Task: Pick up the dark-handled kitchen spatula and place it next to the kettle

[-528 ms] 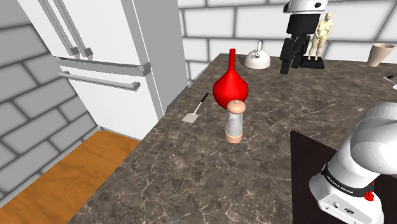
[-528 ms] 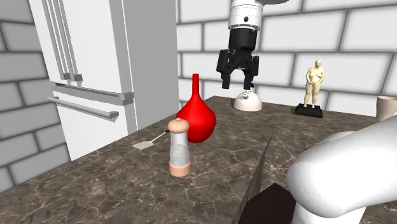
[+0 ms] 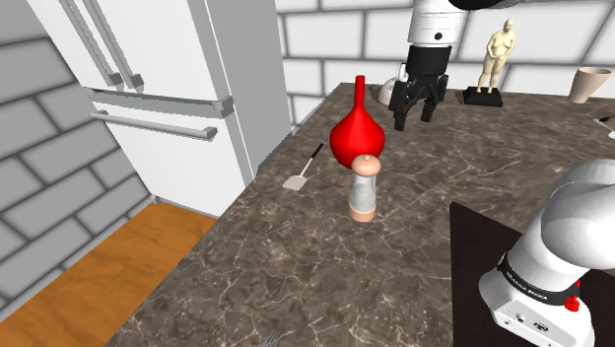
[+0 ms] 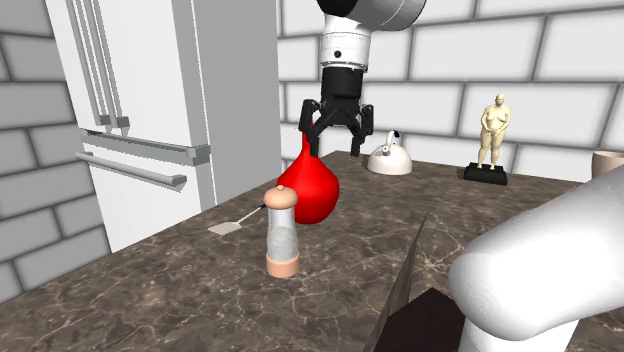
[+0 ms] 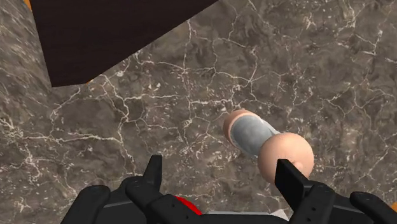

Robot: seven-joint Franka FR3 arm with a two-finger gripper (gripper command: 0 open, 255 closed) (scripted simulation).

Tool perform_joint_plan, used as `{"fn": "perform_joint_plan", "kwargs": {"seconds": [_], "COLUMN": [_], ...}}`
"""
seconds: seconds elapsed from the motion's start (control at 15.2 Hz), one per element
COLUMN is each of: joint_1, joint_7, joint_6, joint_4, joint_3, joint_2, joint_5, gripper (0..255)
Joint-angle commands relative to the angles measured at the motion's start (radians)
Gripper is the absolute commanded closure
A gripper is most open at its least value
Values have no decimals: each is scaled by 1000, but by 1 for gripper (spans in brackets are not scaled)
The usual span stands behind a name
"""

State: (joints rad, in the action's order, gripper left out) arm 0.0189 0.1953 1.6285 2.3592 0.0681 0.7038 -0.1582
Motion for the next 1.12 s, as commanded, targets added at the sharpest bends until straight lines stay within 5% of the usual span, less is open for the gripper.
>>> {"fn": "perform_joint_plan", "kwargs": {"seconds": [0.0,0.53,1.06], "joint_1": [11,69,125], "joint_7": [86,419,784], "joint_6": [67,286,432], "joint_4": [4,-75,-252], "joint_3": [45,205,306], "joint_2": [-48,-306,-623], "joint_5": [-18,-17,116], "gripper": [0,0,0]}}
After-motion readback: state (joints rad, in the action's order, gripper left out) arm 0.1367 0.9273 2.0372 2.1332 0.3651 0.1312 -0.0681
